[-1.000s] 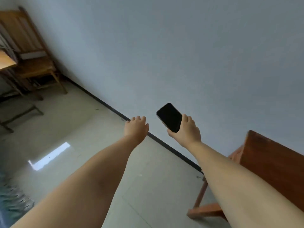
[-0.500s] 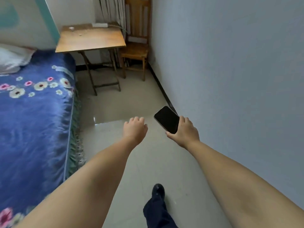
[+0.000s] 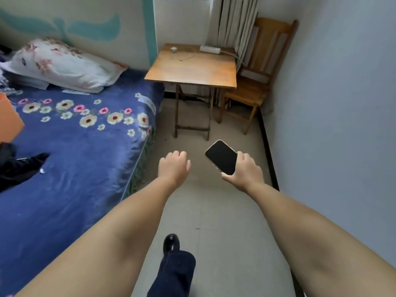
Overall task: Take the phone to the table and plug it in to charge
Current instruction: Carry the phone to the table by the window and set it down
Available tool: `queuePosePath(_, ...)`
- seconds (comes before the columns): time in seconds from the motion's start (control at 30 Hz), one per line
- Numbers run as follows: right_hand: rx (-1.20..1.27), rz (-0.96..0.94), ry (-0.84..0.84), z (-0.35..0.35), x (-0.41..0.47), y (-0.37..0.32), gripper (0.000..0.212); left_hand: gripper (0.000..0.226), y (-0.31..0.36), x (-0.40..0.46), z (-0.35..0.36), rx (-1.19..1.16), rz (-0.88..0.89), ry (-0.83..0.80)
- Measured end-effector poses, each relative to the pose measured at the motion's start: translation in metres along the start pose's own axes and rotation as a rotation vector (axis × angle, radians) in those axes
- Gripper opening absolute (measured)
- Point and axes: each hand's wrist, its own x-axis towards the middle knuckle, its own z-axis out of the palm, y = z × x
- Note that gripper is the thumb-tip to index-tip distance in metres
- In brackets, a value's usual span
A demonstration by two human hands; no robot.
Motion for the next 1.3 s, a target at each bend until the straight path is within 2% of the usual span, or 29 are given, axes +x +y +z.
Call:
queuePosePath(0.1,-0.011,-0.05,-0.01,0.013,0.069,-0.019,0.065,0.029,-0.021,0.067,-0.005,-0.029,-0.026,-0.003)
queuePosePath(0.13,-0.013,-0.054,0.006,0.016,0.116,-0.031,0.066,0.03,-0.033,0.113,-0.013,-0.033,-0.026,0.015)
queuePosePath(0.2,-0.016,-0.049,-0.009,0.015,0.144,-0.039,0.067,0.03,-0.04,0.142,-0.021,-0.051,-0.028,-0.001)
queuePosePath(0.37,0.029,-0.019,0.047,0.002,0.277,-0.06,0.069,0.031,-0.066,0.283,-0.048,-0.02,0.009,0.039)
queuePosePath(0.63,-0.031,0.058,0.063,-0.001,0.469,-0.022,0.07,0.031,-0.036,0.486,-0.032,-0.022,0.136,0.008)
queuePosePath(0.83,-0.089,-0.01,0.037,-0.009,0.637,0.002,0.072,0.031,-0.032,0.637,-0.023,-0.073,0.086,0.057)
queuePosePath(1.0,-0.108,-0.026,0.028,-0.023,0.761,0.01,0.07,0.032,-0.033,0.748,-0.018,-0.085,0.01,0.021)
queuePosePath(1.17,-0.102,-0.026,-0.025,-0.006,0.855,0.009,0.07,0.029,-0.049,0.848,-0.001,-0.071,-0.049,-0.002)
queuePosePath(1.3,-0.098,0.024,-0.072,0.02,0.942,0.007,0.071,0.028,-0.056,0.953,0.017,-0.064,0.005,-0.031)
